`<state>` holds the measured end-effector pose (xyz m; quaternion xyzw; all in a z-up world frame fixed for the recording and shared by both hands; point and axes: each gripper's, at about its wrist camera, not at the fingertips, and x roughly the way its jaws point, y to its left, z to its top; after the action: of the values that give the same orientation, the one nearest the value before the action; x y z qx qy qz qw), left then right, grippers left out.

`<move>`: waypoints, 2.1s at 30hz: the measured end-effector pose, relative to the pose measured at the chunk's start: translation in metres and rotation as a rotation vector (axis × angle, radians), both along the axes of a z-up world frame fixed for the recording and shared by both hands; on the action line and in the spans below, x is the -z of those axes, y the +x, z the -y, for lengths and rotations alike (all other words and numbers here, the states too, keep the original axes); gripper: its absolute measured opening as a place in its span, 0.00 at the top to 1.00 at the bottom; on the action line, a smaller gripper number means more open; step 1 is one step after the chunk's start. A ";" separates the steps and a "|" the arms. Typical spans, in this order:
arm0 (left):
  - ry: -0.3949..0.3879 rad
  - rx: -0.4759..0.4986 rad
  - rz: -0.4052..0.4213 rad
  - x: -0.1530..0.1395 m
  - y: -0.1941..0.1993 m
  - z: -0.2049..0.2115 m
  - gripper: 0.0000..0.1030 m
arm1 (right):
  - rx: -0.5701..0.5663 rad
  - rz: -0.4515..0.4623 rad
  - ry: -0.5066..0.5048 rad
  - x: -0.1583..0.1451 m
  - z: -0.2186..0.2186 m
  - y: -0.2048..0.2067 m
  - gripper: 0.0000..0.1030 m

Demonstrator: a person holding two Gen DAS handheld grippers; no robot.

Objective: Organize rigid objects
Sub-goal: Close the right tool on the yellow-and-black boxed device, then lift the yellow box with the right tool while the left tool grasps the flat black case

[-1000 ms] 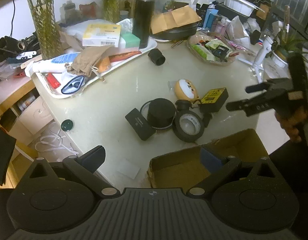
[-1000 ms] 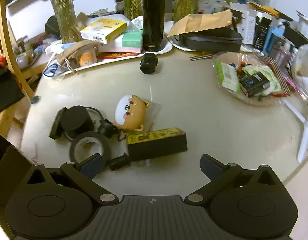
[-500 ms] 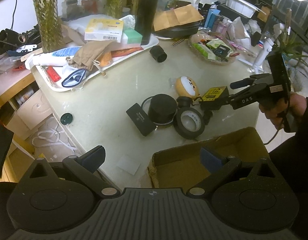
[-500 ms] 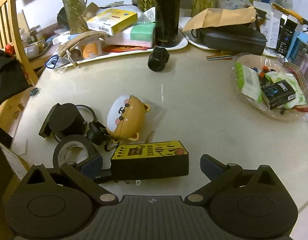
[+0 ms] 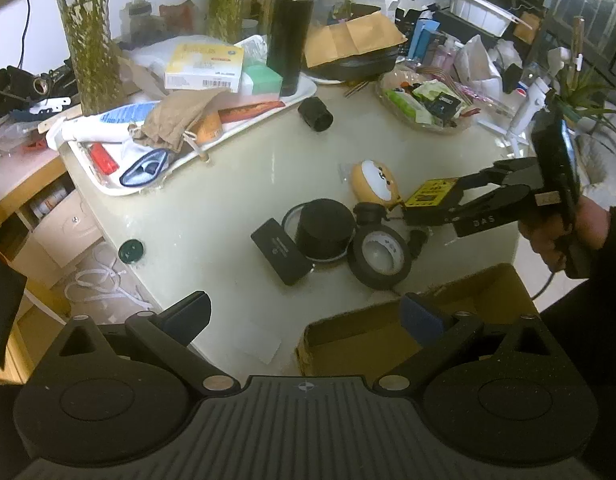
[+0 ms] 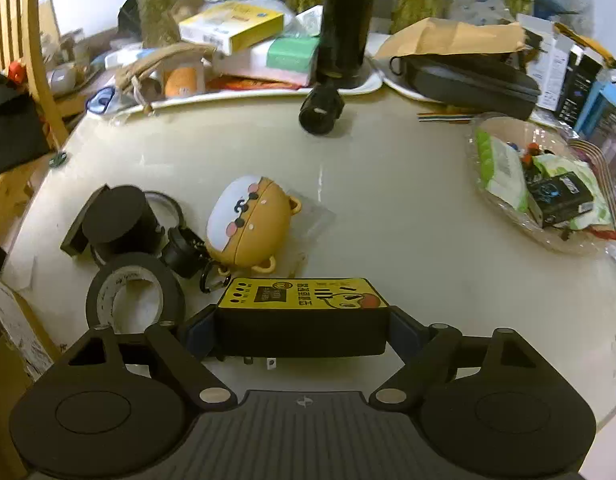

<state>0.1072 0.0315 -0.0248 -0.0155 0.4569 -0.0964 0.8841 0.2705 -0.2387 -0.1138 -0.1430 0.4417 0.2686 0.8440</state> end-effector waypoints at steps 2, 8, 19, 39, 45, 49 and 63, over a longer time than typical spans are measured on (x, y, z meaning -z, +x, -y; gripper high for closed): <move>0.006 0.001 0.008 -0.001 0.002 0.000 0.00 | 0.010 0.001 0.018 -0.003 0.003 -0.002 0.15; 0.032 0.007 0.027 -0.001 0.011 0.001 0.00 | 0.025 0.032 0.039 -0.019 0.010 -0.013 0.15; 0.041 0.000 -0.007 0.020 0.045 -0.005 0.00 | 0.062 0.082 0.087 -0.051 0.028 -0.042 0.15; 0.169 0.478 0.043 0.064 0.102 0.003 0.01 | 0.169 0.102 0.190 -0.070 0.075 -0.081 0.15; 0.199 0.637 0.030 0.076 0.110 0.006 0.01 | 0.176 0.098 0.201 -0.070 0.080 -0.085 0.15; 0.226 0.711 0.015 0.085 0.112 0.011 0.10 | 0.180 0.090 0.207 -0.068 0.082 -0.083 0.15; 0.244 0.786 -0.059 0.102 0.120 0.013 0.33 | 0.177 0.093 0.203 -0.068 0.080 -0.084 0.15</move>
<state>0.2269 0.0185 -0.1272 0.2625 0.4612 -0.3715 0.7618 0.1863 -0.3190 -0.0458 -0.0298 0.3836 0.2296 0.8940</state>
